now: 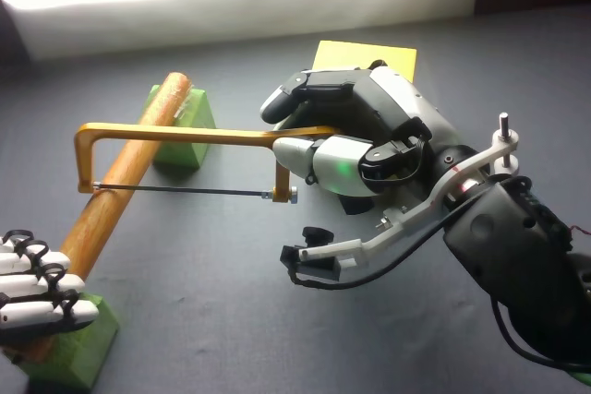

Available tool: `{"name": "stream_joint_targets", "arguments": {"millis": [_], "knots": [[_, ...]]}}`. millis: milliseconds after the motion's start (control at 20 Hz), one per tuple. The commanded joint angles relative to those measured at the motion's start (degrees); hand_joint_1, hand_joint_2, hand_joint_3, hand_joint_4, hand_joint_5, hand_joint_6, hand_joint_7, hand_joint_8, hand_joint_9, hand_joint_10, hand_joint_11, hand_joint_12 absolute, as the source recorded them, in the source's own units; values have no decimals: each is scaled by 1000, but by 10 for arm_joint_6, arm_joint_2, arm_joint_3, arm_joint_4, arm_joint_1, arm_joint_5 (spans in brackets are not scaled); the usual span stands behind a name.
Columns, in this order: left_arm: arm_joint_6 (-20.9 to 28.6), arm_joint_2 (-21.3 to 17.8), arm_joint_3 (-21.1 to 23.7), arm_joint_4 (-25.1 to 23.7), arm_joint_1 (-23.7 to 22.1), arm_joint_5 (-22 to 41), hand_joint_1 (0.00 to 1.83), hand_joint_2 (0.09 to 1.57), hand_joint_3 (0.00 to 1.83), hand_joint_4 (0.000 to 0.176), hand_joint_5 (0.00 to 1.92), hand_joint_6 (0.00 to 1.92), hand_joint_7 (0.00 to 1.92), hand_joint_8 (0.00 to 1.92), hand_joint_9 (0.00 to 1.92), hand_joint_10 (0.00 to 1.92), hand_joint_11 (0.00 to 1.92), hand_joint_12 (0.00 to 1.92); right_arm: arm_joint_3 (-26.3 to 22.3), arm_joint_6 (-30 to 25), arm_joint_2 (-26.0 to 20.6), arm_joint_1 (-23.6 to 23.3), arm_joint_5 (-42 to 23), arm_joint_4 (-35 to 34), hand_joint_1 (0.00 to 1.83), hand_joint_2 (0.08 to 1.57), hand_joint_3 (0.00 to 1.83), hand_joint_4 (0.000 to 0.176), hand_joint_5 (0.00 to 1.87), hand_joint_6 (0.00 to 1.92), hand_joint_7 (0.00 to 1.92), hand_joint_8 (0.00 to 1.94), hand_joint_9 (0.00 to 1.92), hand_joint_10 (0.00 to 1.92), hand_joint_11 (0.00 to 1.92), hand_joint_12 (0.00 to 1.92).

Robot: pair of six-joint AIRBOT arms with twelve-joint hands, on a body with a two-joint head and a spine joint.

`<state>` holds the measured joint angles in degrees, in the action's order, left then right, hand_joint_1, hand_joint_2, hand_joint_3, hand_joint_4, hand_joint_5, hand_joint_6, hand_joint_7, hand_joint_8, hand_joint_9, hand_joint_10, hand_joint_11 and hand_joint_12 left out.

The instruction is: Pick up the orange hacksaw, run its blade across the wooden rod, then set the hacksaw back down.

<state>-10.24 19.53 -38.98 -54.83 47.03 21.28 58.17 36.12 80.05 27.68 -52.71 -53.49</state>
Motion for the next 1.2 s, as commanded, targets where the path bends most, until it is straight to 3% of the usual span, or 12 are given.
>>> {"name": "stream_joint_targets", "arguments": {"millis": [0, 350, 650, 900, 1150], "knots": [[2, 0, 0, 10, -3, 18, 0, 1139, 0, 0, 65, 5, 37, 4, 24, 3, 0, 110, -5, -13, -7, -10, -51, 42, 1376, 1120, 0, 0, 851, 972, 992, 978, 977, 1253, 850, 1313], [2, 0, -1, 10, -3, 20, 0, 1144, 2, 0, 51, 4, 14, 2, 5, 0, 0, 69, -49, 7, -81, -33, -95, 42, 1374, 1122, 0, 0, 863, 953, 993, 982, 965, 1276, 828, 1336], [2, -2, -2, 10, -4, 20, 0, 1143, 0, 0, 55, 9, 27, 9, 17, 6, 16, 55, -97, -2, -138, 1, -121, 42, 1378, 1113, 1, 0, 866, 940, 1011, 950, 990, 1247, 848, 1309], [2, 1, -4, 10, -8, 20, 0, 1144, 1, 0, 48, 2, 19, 1, 11, 0, 2, 58, -101, -25, -141, 54, -181, 44, 1379, 1111, 0, 0, 883, 912, 1021, 938, 982, 1263, 843, 1349], [2, 11, -15, 10, -19, 35, 0, 1137, 0, 0, 53, 7, 12, 3, 10, 3, 16, 78, -84, -69, -106, 112, -233, 44, 1379, 1112, 0, 0, 875, 923, 1014, 947, 989, 1253, 835, 1329]]}}
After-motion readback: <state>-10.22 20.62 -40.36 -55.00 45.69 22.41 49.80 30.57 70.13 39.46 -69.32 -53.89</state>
